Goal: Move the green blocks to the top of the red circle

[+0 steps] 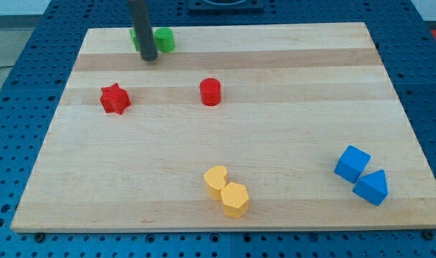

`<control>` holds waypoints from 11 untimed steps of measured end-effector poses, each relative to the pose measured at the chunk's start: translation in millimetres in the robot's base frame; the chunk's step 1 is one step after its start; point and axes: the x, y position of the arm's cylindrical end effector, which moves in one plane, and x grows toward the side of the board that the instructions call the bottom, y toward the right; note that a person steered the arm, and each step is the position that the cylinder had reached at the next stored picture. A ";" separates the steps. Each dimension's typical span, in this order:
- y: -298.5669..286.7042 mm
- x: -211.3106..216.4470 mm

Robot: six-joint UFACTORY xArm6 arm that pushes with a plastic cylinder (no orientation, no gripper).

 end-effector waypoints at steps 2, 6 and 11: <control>-91.1 -55.4; 128.3 -47.1; -15.6 -83.4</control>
